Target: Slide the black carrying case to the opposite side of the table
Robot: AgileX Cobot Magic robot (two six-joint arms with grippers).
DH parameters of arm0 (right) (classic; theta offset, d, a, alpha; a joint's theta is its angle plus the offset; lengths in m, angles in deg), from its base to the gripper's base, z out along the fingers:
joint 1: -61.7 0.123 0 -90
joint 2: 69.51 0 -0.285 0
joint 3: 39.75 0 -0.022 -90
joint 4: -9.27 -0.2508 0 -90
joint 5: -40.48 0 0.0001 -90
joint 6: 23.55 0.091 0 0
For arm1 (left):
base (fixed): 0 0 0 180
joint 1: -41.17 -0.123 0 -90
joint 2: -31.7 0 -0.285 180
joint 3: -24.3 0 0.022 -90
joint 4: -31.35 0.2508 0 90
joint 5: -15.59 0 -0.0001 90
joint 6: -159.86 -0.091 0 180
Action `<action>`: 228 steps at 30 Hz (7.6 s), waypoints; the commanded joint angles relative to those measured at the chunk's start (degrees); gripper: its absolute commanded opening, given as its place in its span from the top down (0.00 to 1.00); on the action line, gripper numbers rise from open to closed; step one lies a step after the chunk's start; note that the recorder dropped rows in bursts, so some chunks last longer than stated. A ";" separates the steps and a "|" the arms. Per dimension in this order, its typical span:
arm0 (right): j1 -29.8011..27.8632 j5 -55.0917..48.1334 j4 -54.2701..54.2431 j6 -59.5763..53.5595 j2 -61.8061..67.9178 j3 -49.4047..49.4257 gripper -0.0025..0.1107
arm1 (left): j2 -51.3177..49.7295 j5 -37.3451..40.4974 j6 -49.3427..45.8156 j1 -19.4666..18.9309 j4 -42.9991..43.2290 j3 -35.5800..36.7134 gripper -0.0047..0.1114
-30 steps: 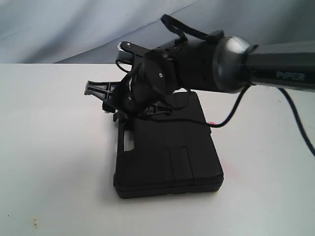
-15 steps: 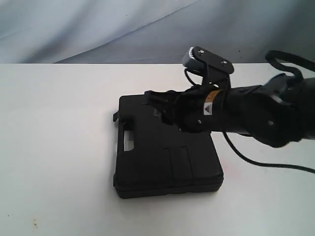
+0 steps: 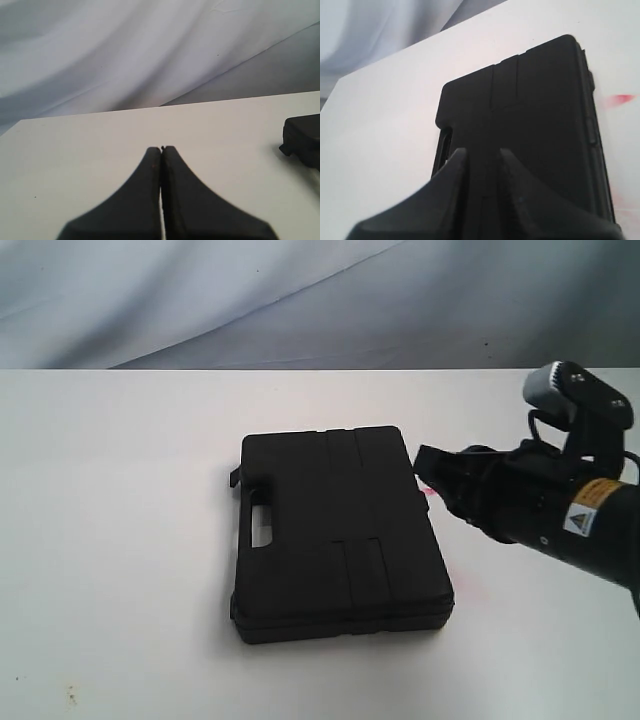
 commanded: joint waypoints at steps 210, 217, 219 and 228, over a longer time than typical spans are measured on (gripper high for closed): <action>-28.47 -20.96 9.65 -26.21 -75.48 29.44 0.98 | 0.23 4.21 3.87 0.00 -42.67 -6.94 0.96; -28.47 -20.96 9.65 -26.21 -75.48 29.44 0.98 | -4.06 8.61 -2.76 0.00 -42.67 -12.38 0.96; -28.47 -20.96 9.65 -26.21 -75.48 29.44 0.98 | -7.73 11.35 -5.84 0.00 -42.67 -13.93 0.96; -28.47 -20.96 9.65 -26.21 -75.48 29.44 0.98 | -27.08 17.16 -17.91 0.00 -43.10 -24.06 0.96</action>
